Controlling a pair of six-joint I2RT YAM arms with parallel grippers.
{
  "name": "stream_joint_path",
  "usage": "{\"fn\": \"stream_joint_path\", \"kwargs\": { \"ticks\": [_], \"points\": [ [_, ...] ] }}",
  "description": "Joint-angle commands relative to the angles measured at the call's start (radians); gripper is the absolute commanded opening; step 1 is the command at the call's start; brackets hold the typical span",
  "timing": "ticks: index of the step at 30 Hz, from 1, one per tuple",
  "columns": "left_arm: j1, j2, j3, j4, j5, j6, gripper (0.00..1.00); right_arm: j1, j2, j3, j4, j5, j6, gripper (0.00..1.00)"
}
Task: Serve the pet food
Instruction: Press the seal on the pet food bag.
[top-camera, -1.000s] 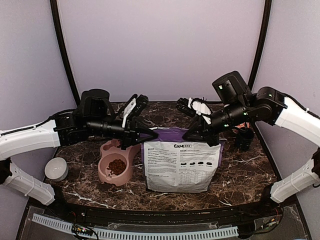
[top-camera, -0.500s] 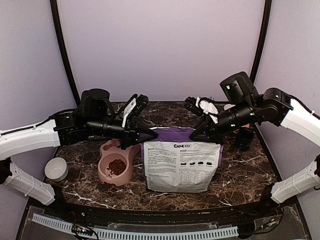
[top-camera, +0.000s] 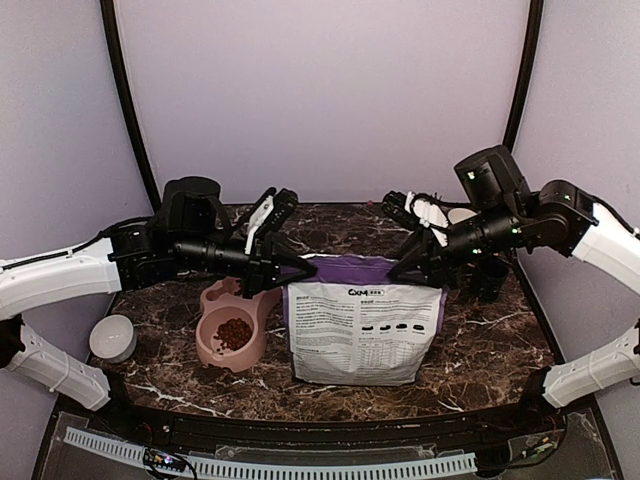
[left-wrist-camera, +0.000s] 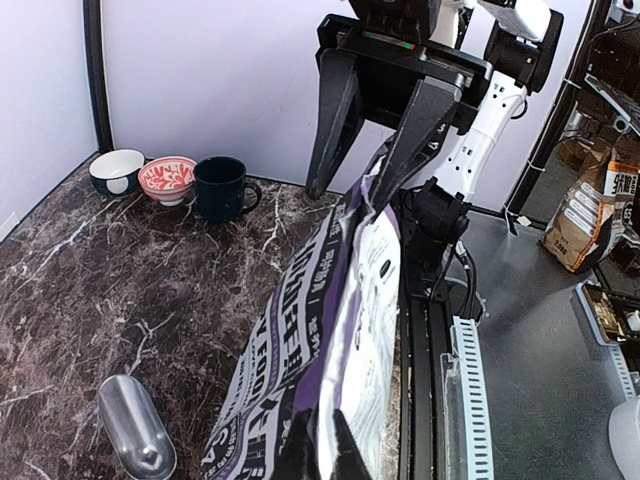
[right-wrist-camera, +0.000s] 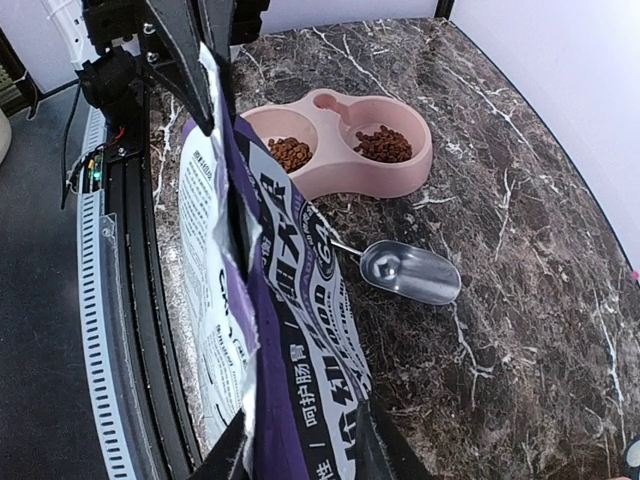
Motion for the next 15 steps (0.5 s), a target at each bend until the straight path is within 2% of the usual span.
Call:
{"fn": "stream_joint_path", "kwargs": {
  "ticks": [1, 7, 14, 15],
  "points": [
    [0.01, -0.029, 0.023, -0.005, -0.017, -0.003, 0.0, -0.017, -0.034, -0.032, -0.048, 0.048, 0.009, 0.29],
    [0.01, -0.026, 0.023, -0.003, -0.017, -0.003, 0.0, -0.022, -0.05, -0.041, -0.05, 0.038, 0.014, 0.0],
    [0.01, -0.036, 0.022, -0.003, -0.015, -0.003, 0.0, -0.025, -0.061, -0.037, -0.05, 0.042, 0.023, 0.0],
    [0.01, -0.039, 0.018, -0.003, -0.017, -0.003, 0.0, -0.025, -0.063, -0.037, -0.051, 0.056, 0.024, 0.04]
  ]
}}
